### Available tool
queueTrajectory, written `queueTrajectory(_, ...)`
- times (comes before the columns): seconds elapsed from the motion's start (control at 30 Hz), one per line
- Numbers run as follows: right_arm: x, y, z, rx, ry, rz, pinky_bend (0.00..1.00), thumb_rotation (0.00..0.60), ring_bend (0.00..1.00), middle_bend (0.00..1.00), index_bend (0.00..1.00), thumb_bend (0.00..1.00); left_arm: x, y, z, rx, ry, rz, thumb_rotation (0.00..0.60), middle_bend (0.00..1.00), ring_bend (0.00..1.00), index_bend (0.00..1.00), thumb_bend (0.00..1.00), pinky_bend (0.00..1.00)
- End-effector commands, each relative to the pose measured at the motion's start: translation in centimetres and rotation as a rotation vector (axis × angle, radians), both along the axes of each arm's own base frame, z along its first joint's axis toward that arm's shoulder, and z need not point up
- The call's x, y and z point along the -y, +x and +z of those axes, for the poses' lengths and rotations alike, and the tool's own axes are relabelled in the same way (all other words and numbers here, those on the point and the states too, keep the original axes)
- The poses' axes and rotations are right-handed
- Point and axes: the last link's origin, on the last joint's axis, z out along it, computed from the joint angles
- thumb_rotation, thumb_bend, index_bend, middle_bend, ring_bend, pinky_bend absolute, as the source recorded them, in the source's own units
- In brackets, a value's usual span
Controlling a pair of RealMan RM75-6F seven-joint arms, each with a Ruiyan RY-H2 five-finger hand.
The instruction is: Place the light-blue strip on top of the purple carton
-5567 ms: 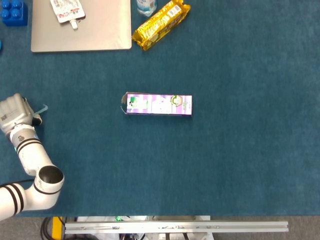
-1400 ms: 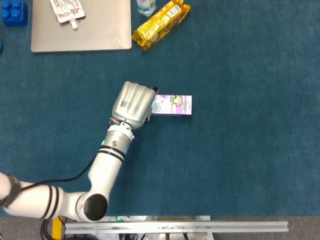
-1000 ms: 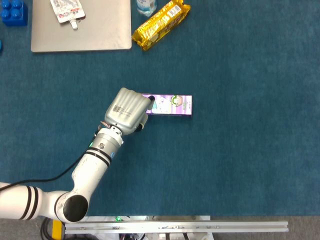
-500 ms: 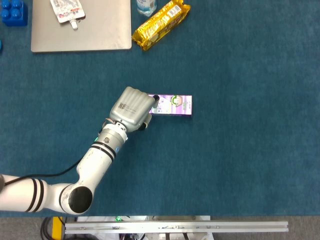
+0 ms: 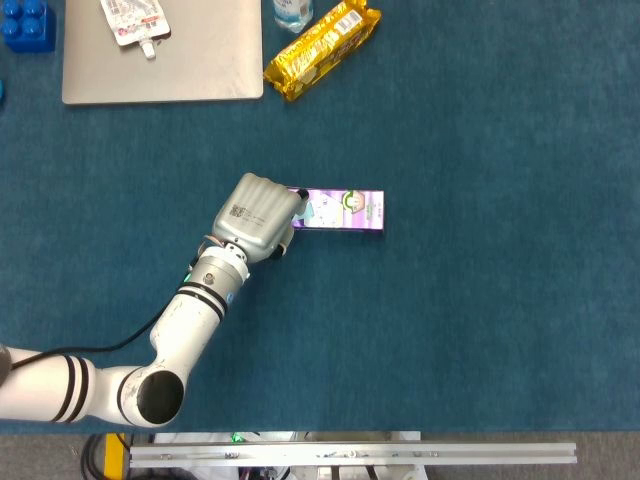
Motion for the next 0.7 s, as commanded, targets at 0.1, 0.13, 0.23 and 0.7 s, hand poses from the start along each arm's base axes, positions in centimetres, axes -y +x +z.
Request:
queueTrajectory(0.1,-0.09,-0.03,0.06,-0.003,0.000,-0.003,0.36,0.600,0.38,0.43,0.02,0.26,-0.08,0.18,-0.30,0.004,-0.008,-0.001,0.600,1.00,1.00,0.37,0.48,1.00)
queueTrajectory(0.13,-0.11,-0.05,0.08,-0.003,-0.001,-0.004,0.36,0.600,0.38,0.43,0.02,0.26,-0.12,0.22,-0.36,0.004,-0.008,-0.001,0.600,1.00,1.00,0.37,0.48,1.00)
queueTrajectory(0.23,-0.15,-0.08,0.16,-0.003,-0.004,-0.006,0.36,0.600,0.38,0.43,0.02,0.26,-0.33,0.28,-0.57,0.000,-0.009,0.003,0.600,1.00,1.00,0.37,0.48,1.00)
queueTrajectory(0.7,-0.24,-0.35,0.09,-0.001,-0.007,-0.015,0.36,0.600,0.38,0.43,0.02,0.26,-0.79,1.03,-0.84,-0.005,0.002,-0.011,0.600,1.00,1.00,0.37,0.48,1.00)
